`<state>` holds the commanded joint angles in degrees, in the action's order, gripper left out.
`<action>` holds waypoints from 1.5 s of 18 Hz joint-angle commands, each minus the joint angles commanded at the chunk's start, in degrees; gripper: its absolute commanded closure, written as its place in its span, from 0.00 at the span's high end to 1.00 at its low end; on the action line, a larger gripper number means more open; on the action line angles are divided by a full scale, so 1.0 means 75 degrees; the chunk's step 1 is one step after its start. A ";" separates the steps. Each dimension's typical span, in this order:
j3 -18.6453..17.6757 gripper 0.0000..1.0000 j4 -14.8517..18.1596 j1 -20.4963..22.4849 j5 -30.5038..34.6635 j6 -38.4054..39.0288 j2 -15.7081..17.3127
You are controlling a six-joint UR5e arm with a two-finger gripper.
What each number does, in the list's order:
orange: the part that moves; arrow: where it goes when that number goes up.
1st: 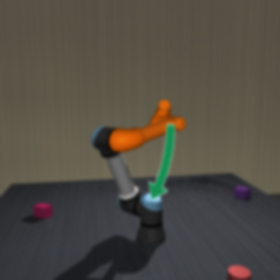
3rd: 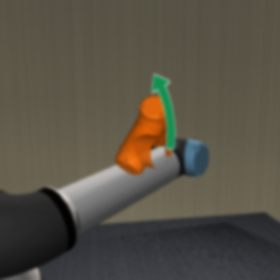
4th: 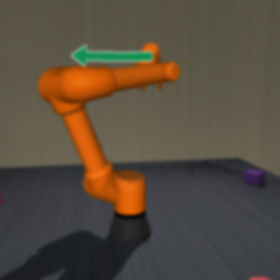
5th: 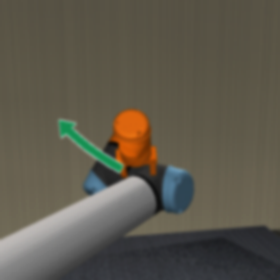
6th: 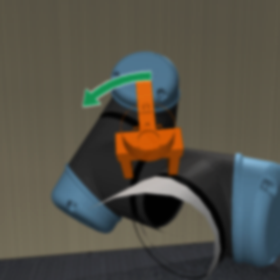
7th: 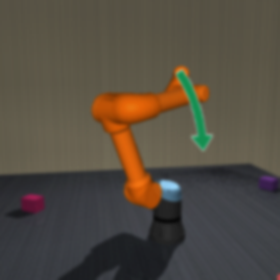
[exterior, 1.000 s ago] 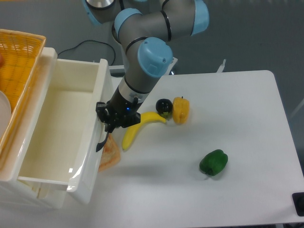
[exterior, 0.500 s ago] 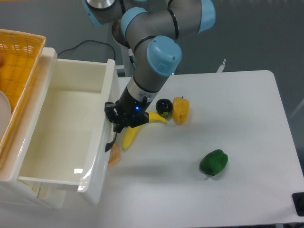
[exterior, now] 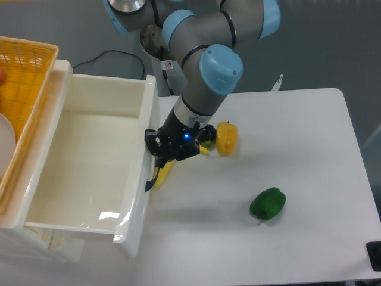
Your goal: Slide open the top white drawer
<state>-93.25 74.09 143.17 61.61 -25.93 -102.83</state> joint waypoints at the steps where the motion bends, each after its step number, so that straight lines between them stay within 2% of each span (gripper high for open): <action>1: 0.0000 0.14 0.0000 0.0035 0.0000 -0.0012 0.0000; 4: 0.0000 0.16 0.0012 0.0082 0.0000 -0.0129 0.0000; 5: 0.0000 0.24 0.0000 0.0083 0.0000 -0.0129 0.0000; 6: 0.0000 0.37 0.0000 0.0071 0.0012 -0.0141 0.0000; 8: 0.0000 0.53 0.0000 0.0071 0.0012 -0.0222 0.0000; 10: -0.0012 0.76 0.0000 0.0071 0.0012 -0.0328 0.0000; 12: -0.0012 0.94 0.0000 0.0071 0.0012 -0.0445 0.0000; 14: -0.0012 0.99 0.0000 0.0083 0.0012 -0.0445 0.0000; 27: 0.0000 1.00 -0.0012 0.0387 -0.0023 -0.0457 0.0058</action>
<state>-93.25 74.00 146.07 61.44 -29.36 -102.39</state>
